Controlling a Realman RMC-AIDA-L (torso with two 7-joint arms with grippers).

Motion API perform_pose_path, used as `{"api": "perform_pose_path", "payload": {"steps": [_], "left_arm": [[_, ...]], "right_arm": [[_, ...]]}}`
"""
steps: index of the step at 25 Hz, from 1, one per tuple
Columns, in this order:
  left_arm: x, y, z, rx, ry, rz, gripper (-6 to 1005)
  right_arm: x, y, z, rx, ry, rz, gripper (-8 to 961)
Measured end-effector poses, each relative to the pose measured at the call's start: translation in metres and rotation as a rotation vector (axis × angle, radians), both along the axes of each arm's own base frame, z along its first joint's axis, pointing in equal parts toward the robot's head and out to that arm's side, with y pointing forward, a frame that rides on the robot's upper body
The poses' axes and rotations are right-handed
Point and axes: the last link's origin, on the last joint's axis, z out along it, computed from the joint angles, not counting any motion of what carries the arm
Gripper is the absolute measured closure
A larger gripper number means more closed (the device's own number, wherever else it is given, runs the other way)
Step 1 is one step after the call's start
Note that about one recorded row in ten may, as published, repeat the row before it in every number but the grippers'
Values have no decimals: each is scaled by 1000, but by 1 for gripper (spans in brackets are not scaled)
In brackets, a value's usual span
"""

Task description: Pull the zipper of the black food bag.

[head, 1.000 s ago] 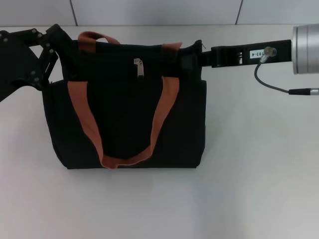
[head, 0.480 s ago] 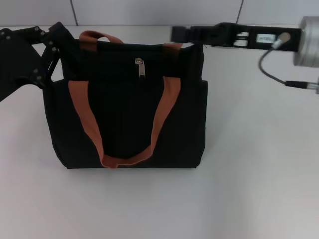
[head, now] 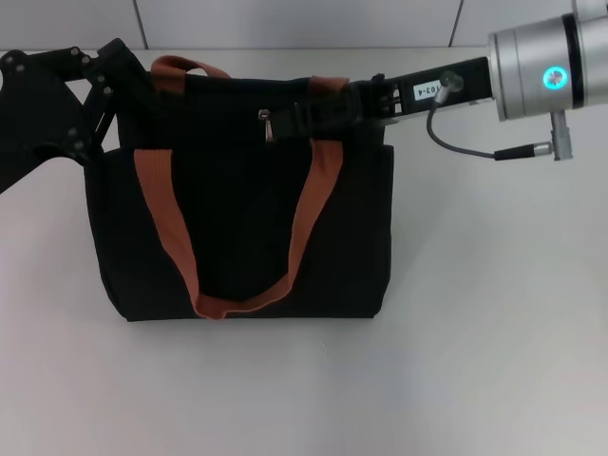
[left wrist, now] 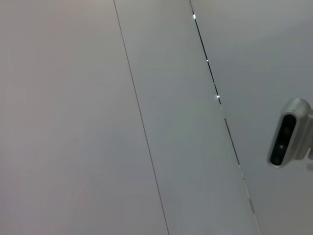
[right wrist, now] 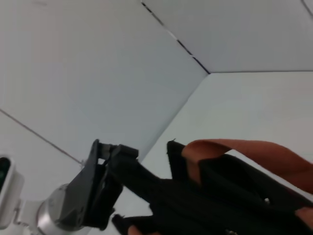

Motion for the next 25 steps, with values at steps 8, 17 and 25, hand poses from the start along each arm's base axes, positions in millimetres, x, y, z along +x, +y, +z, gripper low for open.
{"api": "perform_pose_path", "payload": {"steps": [8, 17, 25], "left_arm": [[1, 0, 0, -1, -2, -8, 977], [4, 2, 0, -1, -3, -17, 977], [5, 3, 0, -2, -4, -22, 977]], "right_arm": [[-15, 9, -13, 3, -68, -5, 494], [-35, 7, -26, -30, -67, 20, 533], [-34, 10, -28, -21, -54, -2, 552]]}}
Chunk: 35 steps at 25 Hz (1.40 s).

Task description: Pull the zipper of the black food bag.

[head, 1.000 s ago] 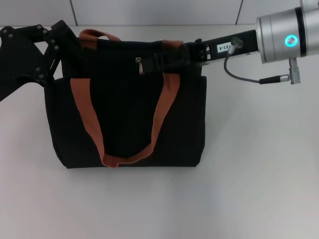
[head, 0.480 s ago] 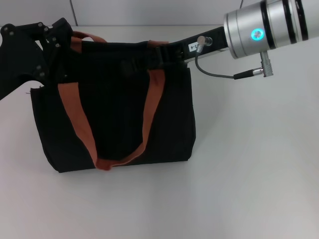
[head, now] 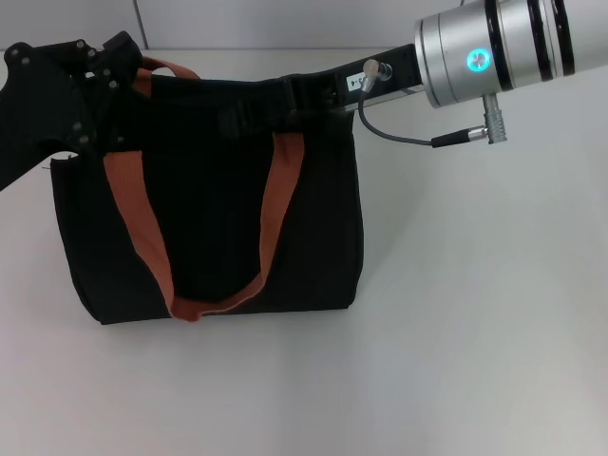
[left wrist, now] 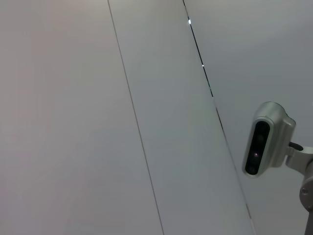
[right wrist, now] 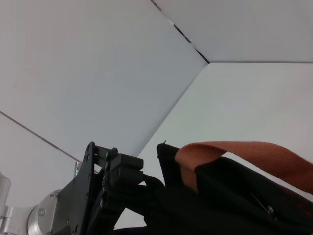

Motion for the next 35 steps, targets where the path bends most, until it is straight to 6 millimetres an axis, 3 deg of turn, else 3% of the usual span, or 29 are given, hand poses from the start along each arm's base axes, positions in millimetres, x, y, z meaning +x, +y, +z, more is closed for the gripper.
{"api": "perform_pose_path", "payload": {"steps": [4, 9, 35], "left_arm": [[0, 0, 0, 0, 0, -1, 977], [0, 0, 0, 0, 0, -2, 976], [1, -2, 0, -2, -4, -9, 960]], "right_arm": [[-1, 0, -2, -6, -2, 0, 560], [-3, 0, -3, -10, -10, 11, 662], [-4, 1, -8, 3, -21, 16, 657]]}}
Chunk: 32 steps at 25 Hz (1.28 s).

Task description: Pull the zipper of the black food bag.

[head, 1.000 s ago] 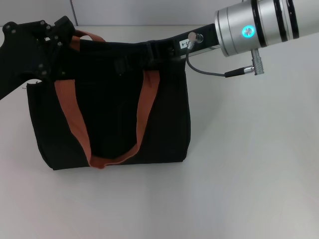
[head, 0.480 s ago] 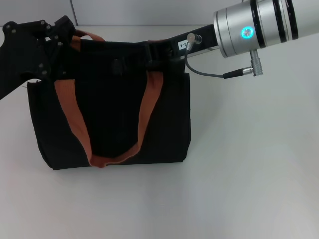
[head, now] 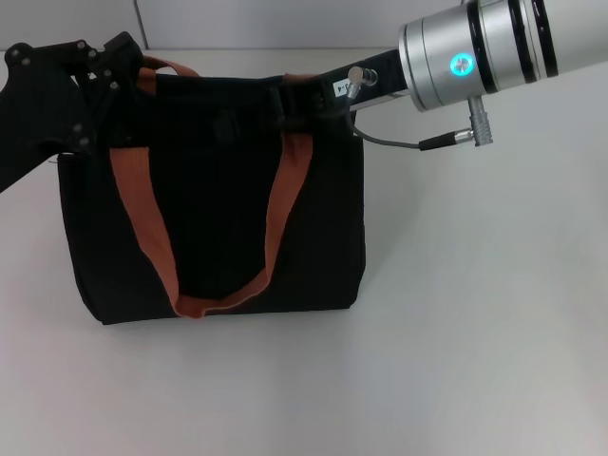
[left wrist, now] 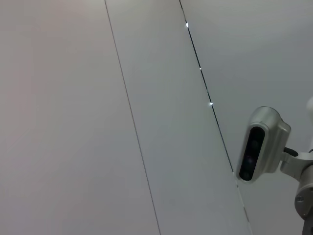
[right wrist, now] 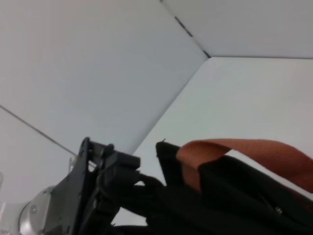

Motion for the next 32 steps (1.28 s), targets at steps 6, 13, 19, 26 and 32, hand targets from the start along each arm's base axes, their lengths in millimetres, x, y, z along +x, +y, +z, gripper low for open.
{"api": "perform_pose_path", "payload": {"steps": [6, 13, 19, 26, 32], "left_arm": [[0, -1, 0, -1, -1, 0, 956], [-1, -2, 0, -2, -2, 2, 951], [-2, -4, 0, -3, -4, 0, 946], [-2, -4, 0, -1, -5, 1, 942], [-3, -4, 2, 8, -9, 4, 937]], "right_arm": [[0, -1, -3, 7, -15, 19, 718], [-2, 0, -1, 32, -27, 36, 870], [4, -1, 10, 84, -51, 30, 955], [14, -6, 24, 136, -84, -1, 956], [24, -13, 40, 193, -95, -23, 955]]}}
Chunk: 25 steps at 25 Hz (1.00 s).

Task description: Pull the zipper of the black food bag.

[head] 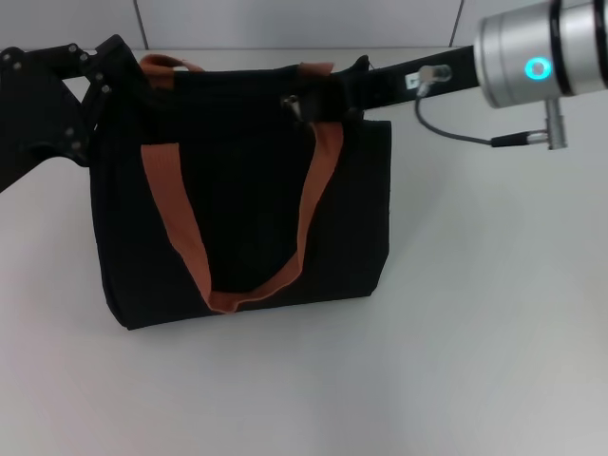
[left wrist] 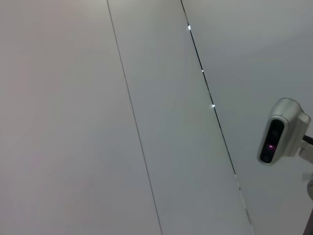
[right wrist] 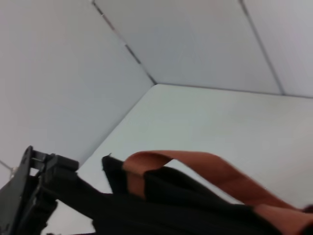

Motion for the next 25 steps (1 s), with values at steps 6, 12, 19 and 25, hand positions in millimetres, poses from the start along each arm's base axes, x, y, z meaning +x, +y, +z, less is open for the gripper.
{"api": "perform_pose_path", "payload": {"steps": [6, 12, 19, 25], "left_arm": [[-2, 0, 1, 8, -1, 10, 933], [-3, 0, 2, 10, -1, 13, 929], [-3, -1, 2, 7, -4, 15, 924], [-3, -2, 1, -8, -18, 22, 920]], "right_arm": [[12, -9, 17, 56, -18, -27, 956], [14, -14, 22, 58, 4, -21, 959], [26, -17, 44, 126, 295, 85, 940], [57, -33, 53, 169, 508, 290, 785]]}}
